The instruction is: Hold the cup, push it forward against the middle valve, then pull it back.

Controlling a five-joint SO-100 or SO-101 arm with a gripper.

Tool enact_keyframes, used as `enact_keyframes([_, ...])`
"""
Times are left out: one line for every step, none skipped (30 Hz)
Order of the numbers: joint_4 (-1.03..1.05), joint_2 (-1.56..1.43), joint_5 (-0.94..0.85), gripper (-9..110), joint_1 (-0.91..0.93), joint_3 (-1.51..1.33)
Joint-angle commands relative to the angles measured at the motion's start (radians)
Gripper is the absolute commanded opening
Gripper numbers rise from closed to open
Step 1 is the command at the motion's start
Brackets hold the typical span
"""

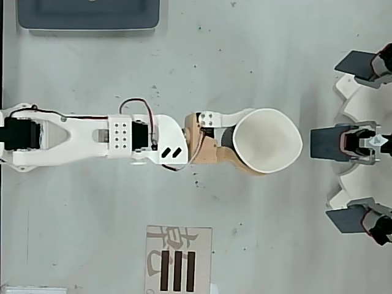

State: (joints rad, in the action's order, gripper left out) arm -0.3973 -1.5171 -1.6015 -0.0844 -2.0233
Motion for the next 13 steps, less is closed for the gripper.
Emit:
enact_keyframes([-0.028, -0.077, -0.002, 3, 0.014, 0.006])
enact_keyframes([-0.028, -0.077, -0.002, 3, 0.014, 0.006])
enact_keyframes([-0.028, -0.074, -0.002, 3, 0.014, 0.006])
enact_keyframes([-0.029, -0.072, -0.002, 3, 0.014, 0.006])
enact_keyframes([-0.031, -0.071, -0.002, 3, 0.014, 0.006])
enact_keyframes([-0.032, -0.071, -0.002, 3, 0.014, 0.006])
enact_keyframes([-0.034, -0.067, -0.002, 3, 0.014, 0.006])
enact_keyframes([-0.034, -0.066, -0.002, 3, 0.014, 0.006])
enact_keyframes([-0.035, -0.066, -0.002, 3, 0.014, 0.006])
enact_keyframes([-0.035, -0.064, -0.002, 3, 0.014, 0.006])
enact_keyframes([-0.035, -0.063, -0.002, 3, 0.014, 0.008])
enact_keyframes([-0.037, -0.061, -0.002, 3, 0.014, 0.008])
enact_keyframes([-0.037, -0.060, -0.002, 3, 0.014, 0.008])
